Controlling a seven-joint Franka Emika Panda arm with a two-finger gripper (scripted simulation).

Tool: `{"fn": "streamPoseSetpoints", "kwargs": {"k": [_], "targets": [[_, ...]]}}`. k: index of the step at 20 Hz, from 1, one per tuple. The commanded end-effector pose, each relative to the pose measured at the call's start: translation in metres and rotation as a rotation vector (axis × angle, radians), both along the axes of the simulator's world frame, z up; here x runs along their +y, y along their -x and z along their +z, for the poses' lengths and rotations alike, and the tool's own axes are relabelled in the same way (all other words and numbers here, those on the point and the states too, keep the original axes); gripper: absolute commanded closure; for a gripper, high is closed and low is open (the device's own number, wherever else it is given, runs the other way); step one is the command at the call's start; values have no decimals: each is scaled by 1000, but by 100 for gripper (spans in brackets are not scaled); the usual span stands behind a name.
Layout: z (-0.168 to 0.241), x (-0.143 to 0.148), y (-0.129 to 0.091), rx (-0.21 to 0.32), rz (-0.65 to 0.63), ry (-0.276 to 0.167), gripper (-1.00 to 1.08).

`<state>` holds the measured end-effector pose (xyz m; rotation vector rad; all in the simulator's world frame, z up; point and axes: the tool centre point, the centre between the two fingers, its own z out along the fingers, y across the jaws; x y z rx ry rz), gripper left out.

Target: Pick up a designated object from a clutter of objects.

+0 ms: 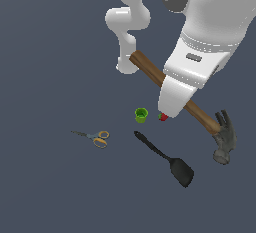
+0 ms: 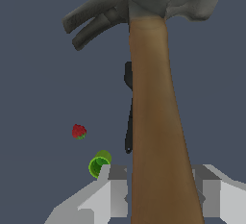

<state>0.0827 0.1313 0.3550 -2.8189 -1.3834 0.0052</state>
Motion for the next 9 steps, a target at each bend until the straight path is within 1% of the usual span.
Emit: {"fn": "streamPoseSetpoints", "kwargs": {"k": [1, 9], "targets": [[9, 0, -4, -4, 0, -1, 108], [16, 0, -9, -4, 0, 0, 108]]}}
